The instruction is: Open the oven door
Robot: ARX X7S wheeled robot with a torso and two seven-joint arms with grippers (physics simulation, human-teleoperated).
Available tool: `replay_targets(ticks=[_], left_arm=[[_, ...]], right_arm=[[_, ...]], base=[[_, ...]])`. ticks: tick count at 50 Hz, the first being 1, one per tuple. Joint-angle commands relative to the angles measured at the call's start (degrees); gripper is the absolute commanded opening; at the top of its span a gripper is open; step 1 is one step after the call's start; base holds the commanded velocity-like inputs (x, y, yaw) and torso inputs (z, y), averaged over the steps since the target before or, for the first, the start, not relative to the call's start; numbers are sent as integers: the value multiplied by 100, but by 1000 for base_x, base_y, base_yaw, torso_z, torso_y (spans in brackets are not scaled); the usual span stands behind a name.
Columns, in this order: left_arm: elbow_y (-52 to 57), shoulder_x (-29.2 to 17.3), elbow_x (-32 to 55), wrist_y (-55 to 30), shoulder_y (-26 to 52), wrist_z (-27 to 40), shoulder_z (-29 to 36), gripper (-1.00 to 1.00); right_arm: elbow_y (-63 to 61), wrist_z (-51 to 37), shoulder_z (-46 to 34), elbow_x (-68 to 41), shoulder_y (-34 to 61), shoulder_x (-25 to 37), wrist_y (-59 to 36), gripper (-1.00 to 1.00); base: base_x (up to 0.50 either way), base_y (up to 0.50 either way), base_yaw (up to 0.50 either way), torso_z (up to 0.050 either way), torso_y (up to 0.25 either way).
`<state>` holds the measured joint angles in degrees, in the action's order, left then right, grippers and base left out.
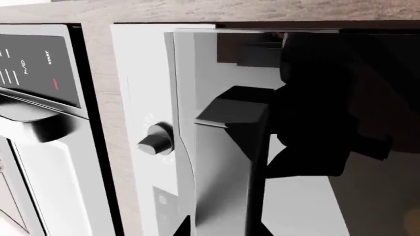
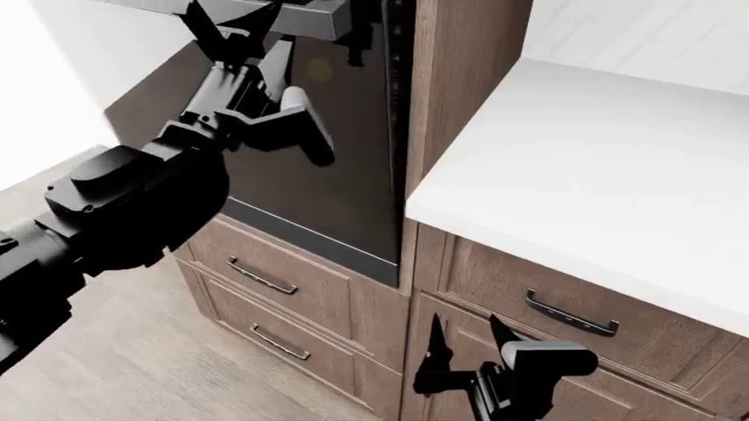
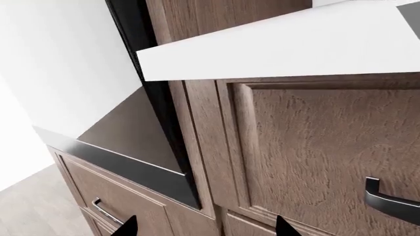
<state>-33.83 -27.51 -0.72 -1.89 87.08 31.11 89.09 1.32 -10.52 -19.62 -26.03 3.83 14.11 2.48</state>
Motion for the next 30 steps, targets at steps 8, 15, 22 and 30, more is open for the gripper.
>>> replay_targets(ticks=[8, 15, 22, 30], left_arm=[[1704, -666, -182, -596, 116, 384, -379, -100], [2193, -884, -189, -801, 72, 448, -427, -100], [2665, -1144, -167, -1006, -17, 522, -477, -100], [2966, -1293, -130, -1154, -98, 579, -522, -100]], right_arm=[[76, -19, -53, -4, 36, 9, 42, 100], [57, -36, -69, -13, 31, 25, 39, 100], [72, -40, -81, -18, 39, 36, 57, 100], [82, -50, -102, -17, 48, 46, 67, 100]], base=[[0, 0, -1, 1, 4], [-1, -1, -1, 1, 5], [0, 0, -1, 0, 4], [0, 0, -1, 1, 4]])
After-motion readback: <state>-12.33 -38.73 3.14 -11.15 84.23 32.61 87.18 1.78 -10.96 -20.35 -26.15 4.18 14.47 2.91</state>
